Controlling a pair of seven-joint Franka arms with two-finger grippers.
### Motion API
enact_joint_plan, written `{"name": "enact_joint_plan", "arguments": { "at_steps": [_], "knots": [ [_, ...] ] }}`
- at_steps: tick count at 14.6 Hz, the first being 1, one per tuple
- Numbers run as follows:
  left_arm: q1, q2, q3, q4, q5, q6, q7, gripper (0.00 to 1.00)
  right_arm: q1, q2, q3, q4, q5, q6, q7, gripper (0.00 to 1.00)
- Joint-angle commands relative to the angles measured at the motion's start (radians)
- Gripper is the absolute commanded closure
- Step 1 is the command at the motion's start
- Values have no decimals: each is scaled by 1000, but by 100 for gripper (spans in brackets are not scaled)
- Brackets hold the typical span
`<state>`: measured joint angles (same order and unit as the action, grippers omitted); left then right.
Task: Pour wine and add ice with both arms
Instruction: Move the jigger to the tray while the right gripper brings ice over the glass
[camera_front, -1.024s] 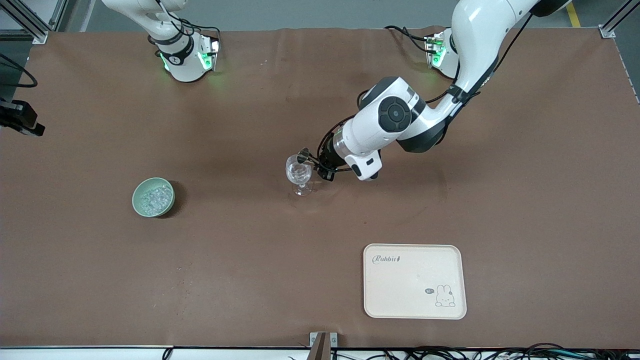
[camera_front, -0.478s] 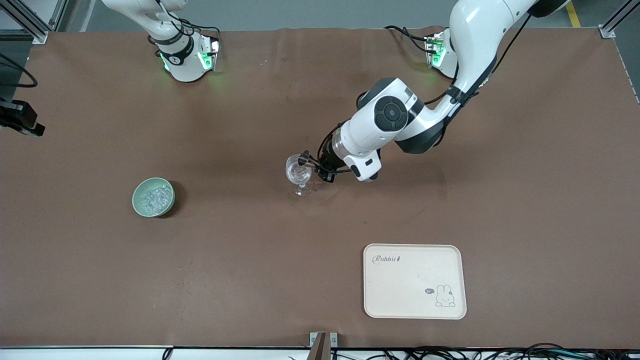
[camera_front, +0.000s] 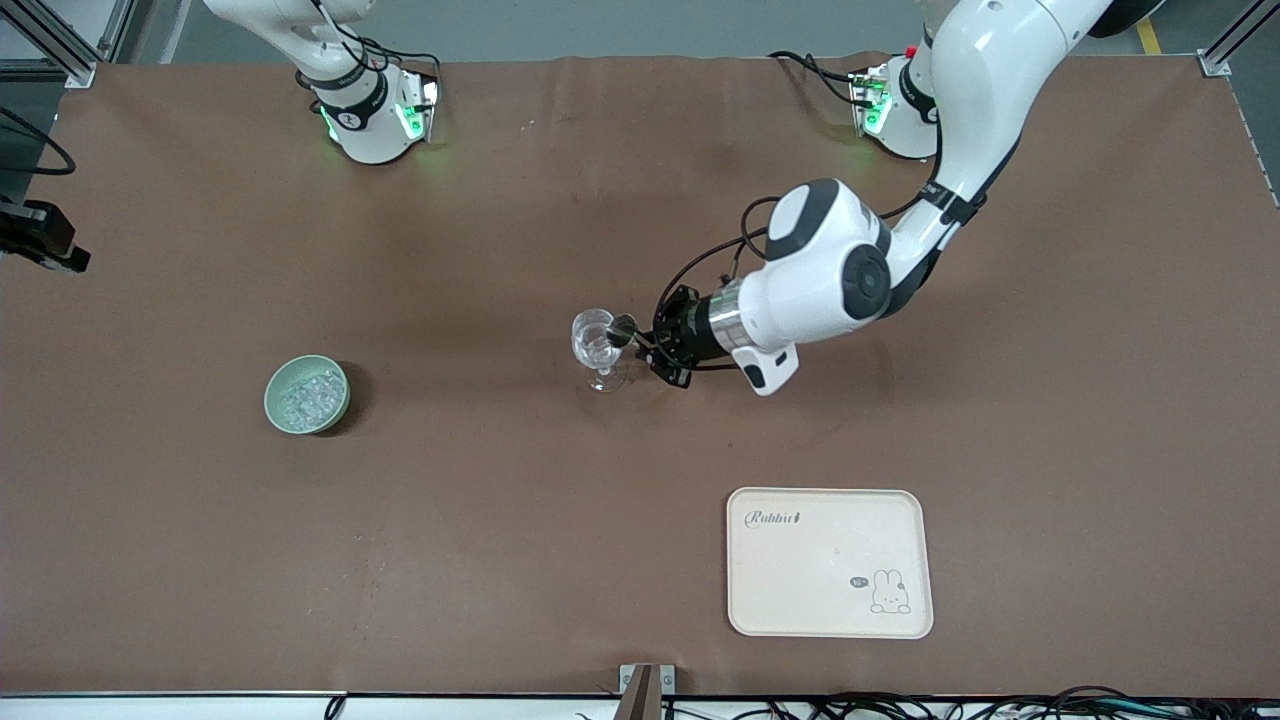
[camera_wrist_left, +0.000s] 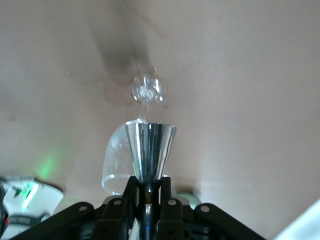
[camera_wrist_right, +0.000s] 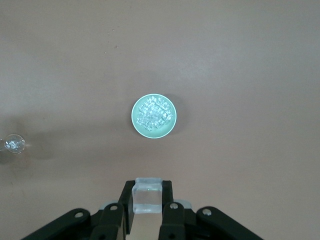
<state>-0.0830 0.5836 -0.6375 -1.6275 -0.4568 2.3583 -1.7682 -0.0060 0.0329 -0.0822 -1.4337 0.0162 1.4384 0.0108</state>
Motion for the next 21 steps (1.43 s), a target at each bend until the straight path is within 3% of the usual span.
{"name": "enact_joint_plan", "arguments": {
  "at_steps": [1, 4, 6, 10, 14, 17, 21],
  "knots": [
    [64, 10, -11, 20, -115, -30, 122, 100, 4, 4, 8, 15, 11, -13, 18, 97],
    [169, 15, -11, 31, -131, -80, 240, 100, 66, 4, 15, 18, 15, -13, 98, 97],
    [218, 60, -11, 76, -176, -82, 301, 100, 90, 5, 70, 18, 13, -13, 180, 97],
    [311, 176, -11, 167, -256, -82, 397, 100, 98, 15, 298, 18, 2, -6, 462, 97],
    [400, 255, -10, 178, -374, -82, 513, 100, 133, 131, 525, 21, -40, 54, 777, 97],
    [437, 326, -5, 213, -427, -82, 578, 100, 240, 235, 552, 27, -84, 134, 996, 97],
    [471, 438, -2, 264, -479, -82, 688, 99, 322, 353, 552, 29, -111, 261, 1055, 97]
  ]
}}
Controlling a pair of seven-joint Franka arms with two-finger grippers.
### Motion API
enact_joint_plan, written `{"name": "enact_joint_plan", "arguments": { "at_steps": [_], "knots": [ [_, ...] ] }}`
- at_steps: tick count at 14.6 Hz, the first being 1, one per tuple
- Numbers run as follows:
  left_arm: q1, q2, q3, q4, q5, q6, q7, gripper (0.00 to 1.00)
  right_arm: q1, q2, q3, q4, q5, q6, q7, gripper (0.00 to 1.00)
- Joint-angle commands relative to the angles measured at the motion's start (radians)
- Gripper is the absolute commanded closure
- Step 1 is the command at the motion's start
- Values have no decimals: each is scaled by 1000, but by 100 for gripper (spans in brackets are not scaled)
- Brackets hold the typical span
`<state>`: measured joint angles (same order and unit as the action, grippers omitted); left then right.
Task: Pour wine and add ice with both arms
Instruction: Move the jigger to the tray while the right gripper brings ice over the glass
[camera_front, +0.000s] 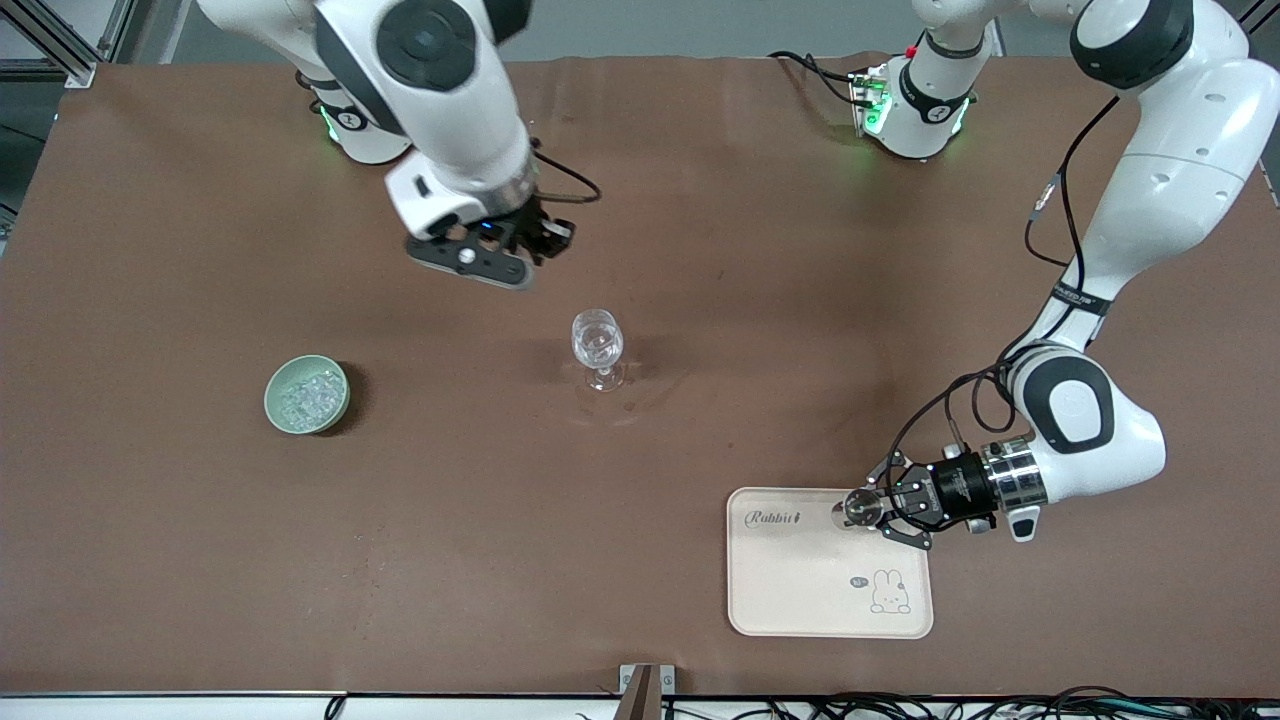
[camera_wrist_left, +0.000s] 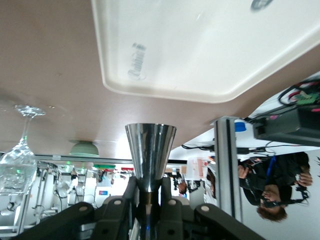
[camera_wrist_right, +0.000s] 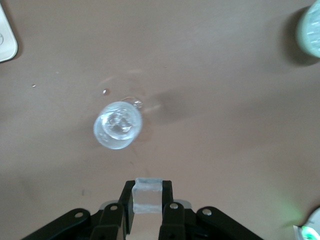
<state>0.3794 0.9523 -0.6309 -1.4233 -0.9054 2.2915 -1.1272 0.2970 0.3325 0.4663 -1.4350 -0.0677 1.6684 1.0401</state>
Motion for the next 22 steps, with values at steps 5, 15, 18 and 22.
{"name": "enact_joint_plan", "arguments": {
  "at_steps": [5, 15, 18, 22],
  "knots": [
    [30, 158, -9, 99, -75, -15, 57, 98, 62, 149, 3, 30, -86, 106, 71, 97],
    [16, 206, 31, 118, -87, -14, 132, 94, 83, 212, 2, 27, -175, 180, 141, 97],
    [16, 214, 31, 118, -87, -14, 162, 92, 83, 215, 2, 25, -192, 177, 141, 96],
    [16, 214, 34, 113, -87, -14, 199, 59, 88, 215, 2, 18, -190, 165, 138, 96]
  ]
}}
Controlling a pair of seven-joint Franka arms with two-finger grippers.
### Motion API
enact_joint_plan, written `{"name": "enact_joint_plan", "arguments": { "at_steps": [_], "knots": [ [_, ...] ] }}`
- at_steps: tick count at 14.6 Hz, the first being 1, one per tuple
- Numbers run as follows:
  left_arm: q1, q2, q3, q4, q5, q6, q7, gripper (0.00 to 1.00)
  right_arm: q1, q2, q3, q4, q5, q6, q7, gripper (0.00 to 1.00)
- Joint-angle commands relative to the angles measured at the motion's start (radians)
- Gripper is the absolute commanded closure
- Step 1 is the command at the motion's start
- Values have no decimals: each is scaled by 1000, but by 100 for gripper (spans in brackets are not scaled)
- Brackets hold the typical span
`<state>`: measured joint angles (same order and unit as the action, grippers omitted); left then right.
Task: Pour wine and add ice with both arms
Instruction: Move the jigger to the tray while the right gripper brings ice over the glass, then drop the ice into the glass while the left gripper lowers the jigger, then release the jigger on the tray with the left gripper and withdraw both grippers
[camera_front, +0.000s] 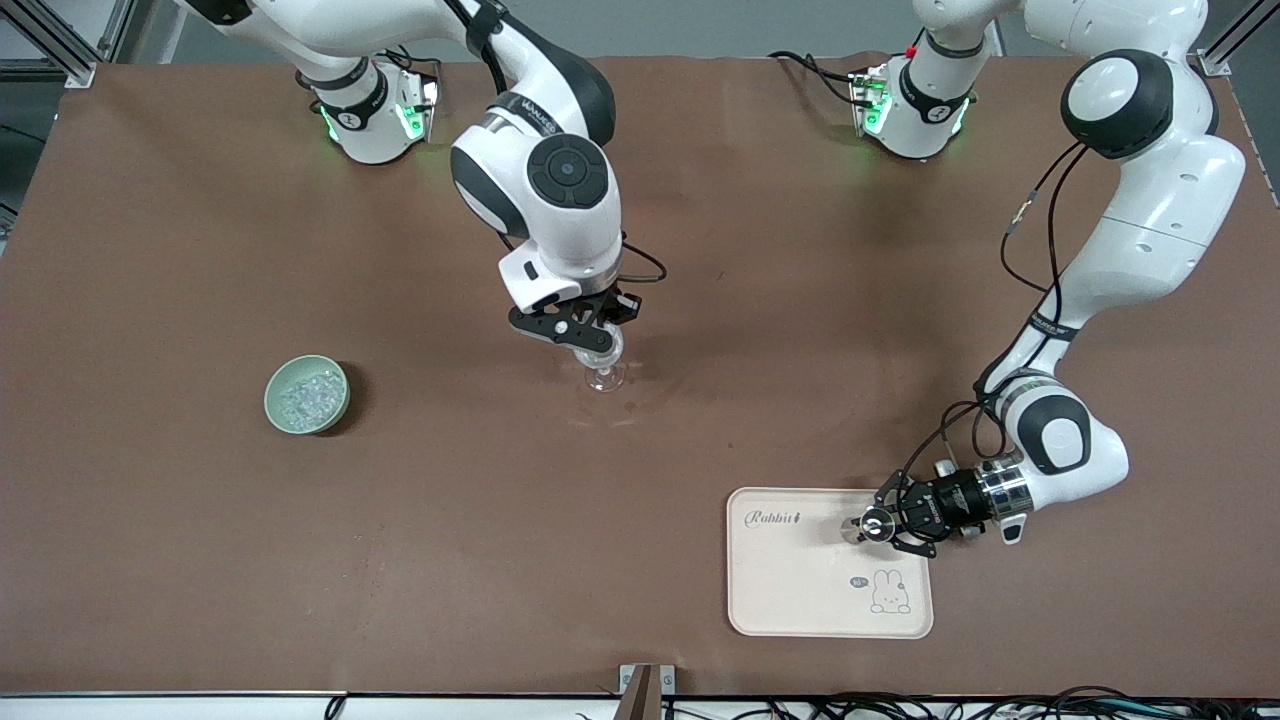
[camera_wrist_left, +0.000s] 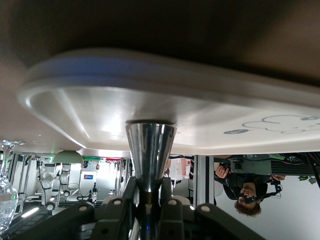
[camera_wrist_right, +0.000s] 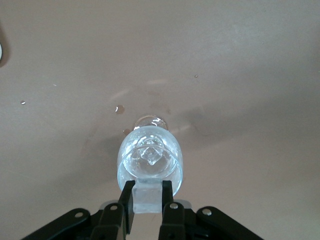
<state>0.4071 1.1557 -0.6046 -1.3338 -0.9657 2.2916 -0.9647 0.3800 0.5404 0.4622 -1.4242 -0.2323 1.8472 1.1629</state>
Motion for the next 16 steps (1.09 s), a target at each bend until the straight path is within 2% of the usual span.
{"name": "enact_joint_plan", "arguments": {
  "at_steps": [1, 2, 3, 6, 8, 11, 16],
  "knots": [
    [-10, 10, 8, 22, -27, -14, 40, 42, 5, 7, 6, 7, -25, -16, 15, 96],
    [-8, 9, 8, 21, -27, -14, 37, 17, 5, 7, 6, 7, -25, -16, 15, 95],
    [-8, 2, 9, 21, -22, -14, 35, 0, 5, 13, 7, 7, -27, -16, 17, 95],
    [27, -22, 9, 19, 39, -24, 38, 0, 7, 23, 6, 8, -28, -14, 20, 93],
    [57, -51, 9, 18, 212, -37, 35, 0, 7, 23, 6, 8, -28, -14, 17, 87],
    [84, -154, 8, 19, 456, -121, 27, 0, 5, 23, 7, 8, -27, -14, 12, 68],
    [64, -419, -6, 19, 825, -326, 35, 0, 5, 23, 6, 8, -27, -14, 15, 33]
  ]
}}
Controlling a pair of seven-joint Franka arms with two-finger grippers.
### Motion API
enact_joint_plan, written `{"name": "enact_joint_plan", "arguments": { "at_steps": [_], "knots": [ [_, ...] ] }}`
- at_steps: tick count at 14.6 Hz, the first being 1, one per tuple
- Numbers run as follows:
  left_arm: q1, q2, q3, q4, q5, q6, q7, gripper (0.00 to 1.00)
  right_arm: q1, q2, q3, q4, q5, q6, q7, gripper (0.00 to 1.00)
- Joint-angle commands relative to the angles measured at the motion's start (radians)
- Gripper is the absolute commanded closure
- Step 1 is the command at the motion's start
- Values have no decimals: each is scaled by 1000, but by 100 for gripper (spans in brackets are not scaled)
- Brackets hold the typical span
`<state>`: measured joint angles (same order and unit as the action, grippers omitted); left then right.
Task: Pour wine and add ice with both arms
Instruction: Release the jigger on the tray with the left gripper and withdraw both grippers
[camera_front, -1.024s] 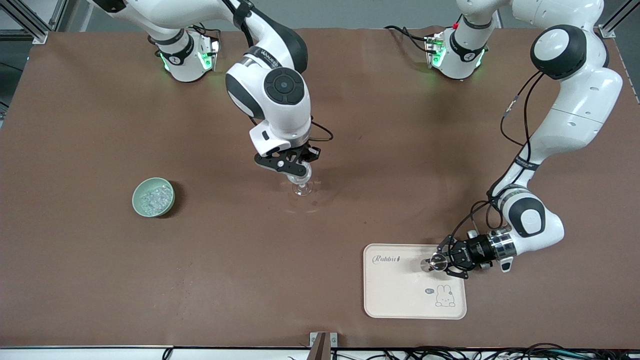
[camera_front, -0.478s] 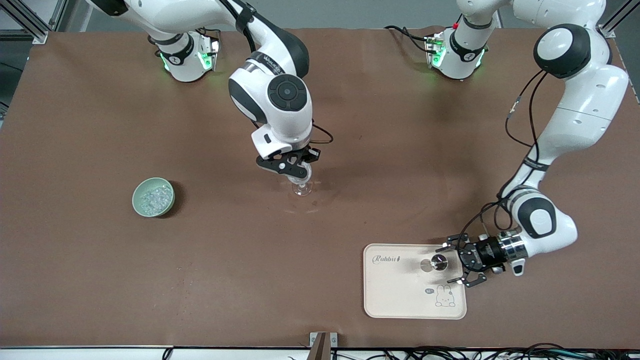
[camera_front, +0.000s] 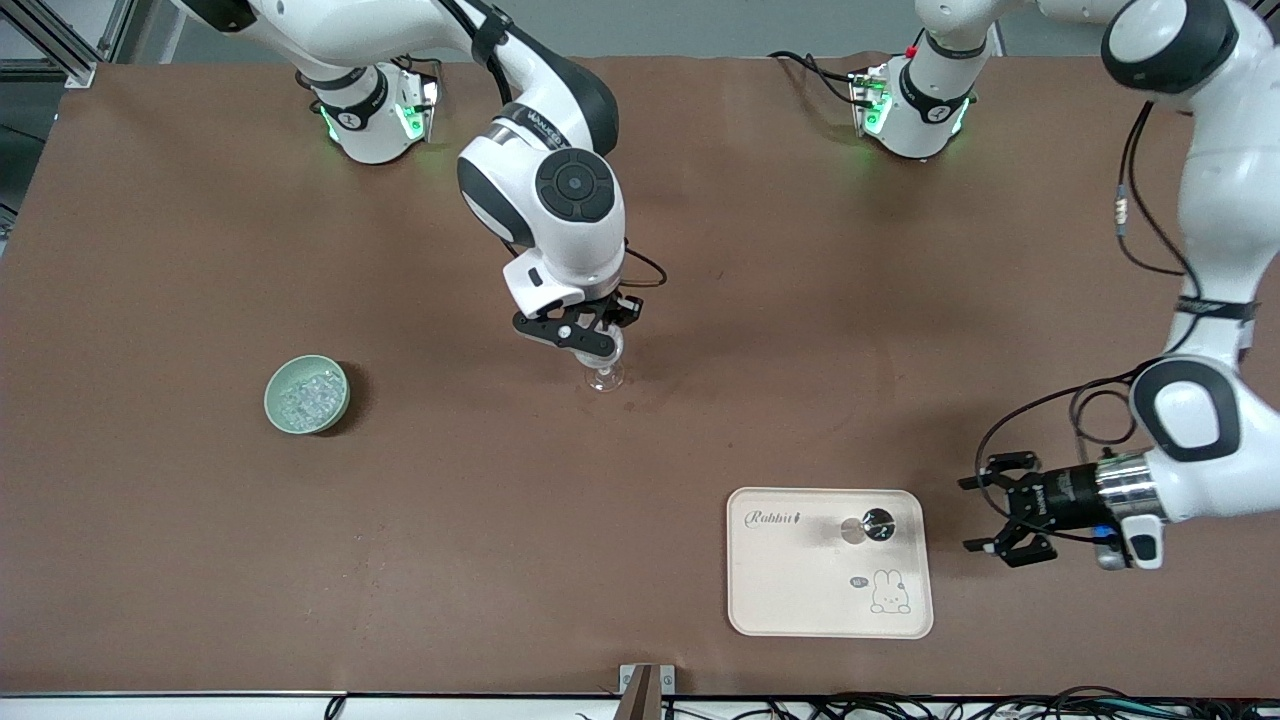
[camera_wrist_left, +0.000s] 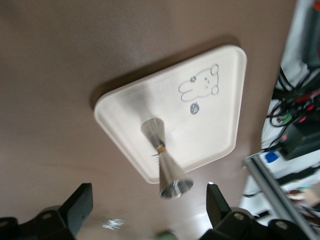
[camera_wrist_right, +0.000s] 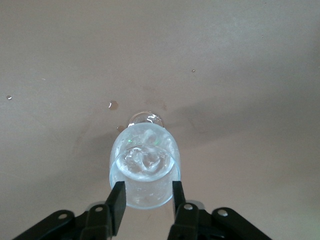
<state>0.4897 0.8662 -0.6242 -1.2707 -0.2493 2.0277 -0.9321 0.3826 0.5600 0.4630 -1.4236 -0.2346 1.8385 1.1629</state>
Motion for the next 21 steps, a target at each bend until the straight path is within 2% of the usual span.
{"name": "enact_joint_plan", "arguments": {
  "at_steps": [1, 2, 4, 6, 8, 10, 14, 15, 16, 17, 18, 20, 21],
  "knots": [
    [-20, -175, -9, -44, 175, -102, 7, 0, 2, 1, 6, 8, -25, -7, 15, 28],
    [-19, -212, -47, -42, 246, -137, 16, 0, -1, 0, 5, 11, -25, -8, 12, 23],
    [-17, -291, -119, -42, 405, -210, 77, 0, -10, -26, 5, 21, -34, -50, 11, 0],
    [-8, -350, -175, -44, 494, -291, 152, 0, -60, -84, 8, 29, -43, -80, -29, 0],
    [-8, -422, -189, -44, 536, -349, 258, 0, -120, -162, 5, 34, -40, -143, -159, 0],
    [-5, -489, -187, -44, 544, -378, 384, 0, -197, -230, 5, 51, -35, -204, -245, 0],
    [-10, -561, -187, -42, 538, -405, 541, 0, -385, -351, 5, 63, -31, -281, -453, 0],
    [-13, -587, -184, -44, 527, -408, 561, 0, -424, -374, -9, 63, -29, -295, -536, 0],
    [-25, -614, -171, -47, 512, -429, 588, 0, -432, -385, -51, 63, -26, -320, -602, 0],
    [-60, -642, -129, -52, 498, -460, 613, 0, -424, -406, -126, 63, -5, -335, -662, 0],
    [-124, -676, -48, -56, 472, -486, 631, 0, -413, -434, -201, 57, 35, -337, -728, 0],
    [-273, -740, 163, -75, 371, -515, 663, 0, -401, -453, -340, 54, 90, -361, -884, 0],
    [-351, -783, 276, -108, 325, -518, 696, 0, -399, -454, -386, 54, 103, -386, -944, 0]
  ]
}}
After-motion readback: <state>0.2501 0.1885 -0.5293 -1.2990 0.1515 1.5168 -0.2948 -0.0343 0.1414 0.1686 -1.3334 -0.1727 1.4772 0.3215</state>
